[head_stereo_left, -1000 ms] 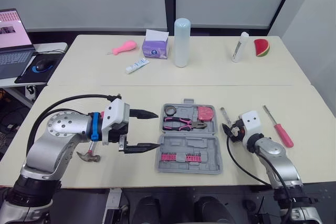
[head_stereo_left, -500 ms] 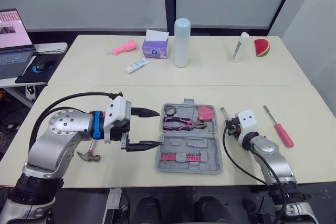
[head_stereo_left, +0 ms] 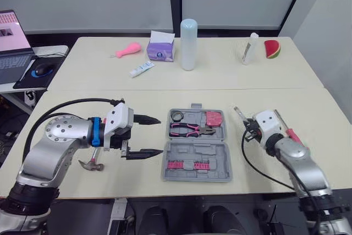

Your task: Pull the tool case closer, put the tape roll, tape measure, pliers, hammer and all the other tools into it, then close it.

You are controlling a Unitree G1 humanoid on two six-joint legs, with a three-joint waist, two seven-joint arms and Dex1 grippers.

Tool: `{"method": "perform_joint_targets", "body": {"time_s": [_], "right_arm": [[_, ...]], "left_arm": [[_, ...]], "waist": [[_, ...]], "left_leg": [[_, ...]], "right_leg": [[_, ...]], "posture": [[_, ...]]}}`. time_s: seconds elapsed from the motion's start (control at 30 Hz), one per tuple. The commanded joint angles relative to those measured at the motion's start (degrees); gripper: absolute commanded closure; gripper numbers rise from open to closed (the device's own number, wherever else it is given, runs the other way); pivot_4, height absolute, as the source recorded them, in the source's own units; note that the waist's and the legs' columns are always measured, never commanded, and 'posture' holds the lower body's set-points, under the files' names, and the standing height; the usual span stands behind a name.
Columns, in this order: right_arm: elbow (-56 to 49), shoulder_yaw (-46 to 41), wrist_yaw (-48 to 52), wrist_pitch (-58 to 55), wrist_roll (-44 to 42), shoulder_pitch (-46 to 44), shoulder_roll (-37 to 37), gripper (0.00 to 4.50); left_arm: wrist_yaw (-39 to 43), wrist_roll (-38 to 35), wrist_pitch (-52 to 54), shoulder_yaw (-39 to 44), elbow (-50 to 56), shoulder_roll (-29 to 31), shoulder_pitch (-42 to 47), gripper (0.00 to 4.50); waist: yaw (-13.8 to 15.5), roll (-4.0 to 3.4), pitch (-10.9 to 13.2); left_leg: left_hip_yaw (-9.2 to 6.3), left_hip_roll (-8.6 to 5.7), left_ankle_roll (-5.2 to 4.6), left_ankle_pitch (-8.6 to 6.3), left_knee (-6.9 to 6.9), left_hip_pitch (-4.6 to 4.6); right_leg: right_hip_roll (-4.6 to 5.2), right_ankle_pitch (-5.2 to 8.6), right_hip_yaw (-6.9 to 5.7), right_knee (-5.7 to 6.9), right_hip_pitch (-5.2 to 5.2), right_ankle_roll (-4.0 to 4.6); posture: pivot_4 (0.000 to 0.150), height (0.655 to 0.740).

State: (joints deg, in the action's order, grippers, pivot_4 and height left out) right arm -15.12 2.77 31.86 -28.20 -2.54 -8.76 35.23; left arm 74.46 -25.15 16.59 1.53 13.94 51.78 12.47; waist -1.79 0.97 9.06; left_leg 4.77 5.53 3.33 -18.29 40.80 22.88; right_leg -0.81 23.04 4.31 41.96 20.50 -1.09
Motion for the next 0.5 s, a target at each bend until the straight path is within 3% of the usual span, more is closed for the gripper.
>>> {"method": "perform_joint_targets", "body": {"time_s": [0.03, 0.23, 0.5], "right_arm": [[-9.4, 3.3, 10.5, -3.2, -2.0, -1.3, 7.6, 4.17], [-14.1, 14.0, 20.2, -8.4, -0.8, -8.9, 13.8, 4.17], [-10.1, 26.8, 21.7, -15.3, 1.6, -20.5, 5.3, 4.17]], "left_arm": [[1.6, 2.4, -4.6, 1.3, -1.4, 2.2, -1.4, 0.00], [2.5, 4.4, -7.0, 0.7, -2.1, 3.9, -3.4, 0.00], [2.3, 5.2, -7.2, 0.3, -1.4, 3.9, -4.1, 0.00]], "waist": [[0.0, 0.00, 0.0], [0.0, 0.02, 0.0], [0.0, 0.05, 0.0]], "left_leg": [[0.00, 0.00, 0.00, 0.00, 0.01, 0.00], [-0.03, 0.03, -0.02, -0.01, 0.03, -0.01], [-0.04, 0.05, -0.02, -0.01, 0.04, 0.01]], "right_leg": [[0.00, 0.00, 0.00, -0.01, 0.00, 0.00], [0.03, 0.00, -0.01, -0.02, -0.01, 0.00], [0.12, 0.00, -0.01, 0.00, 0.05, 0.01]], "posture": [[0.150, 0.7075], [0.150, 0.7075], [0.150, 0.7075]]}}
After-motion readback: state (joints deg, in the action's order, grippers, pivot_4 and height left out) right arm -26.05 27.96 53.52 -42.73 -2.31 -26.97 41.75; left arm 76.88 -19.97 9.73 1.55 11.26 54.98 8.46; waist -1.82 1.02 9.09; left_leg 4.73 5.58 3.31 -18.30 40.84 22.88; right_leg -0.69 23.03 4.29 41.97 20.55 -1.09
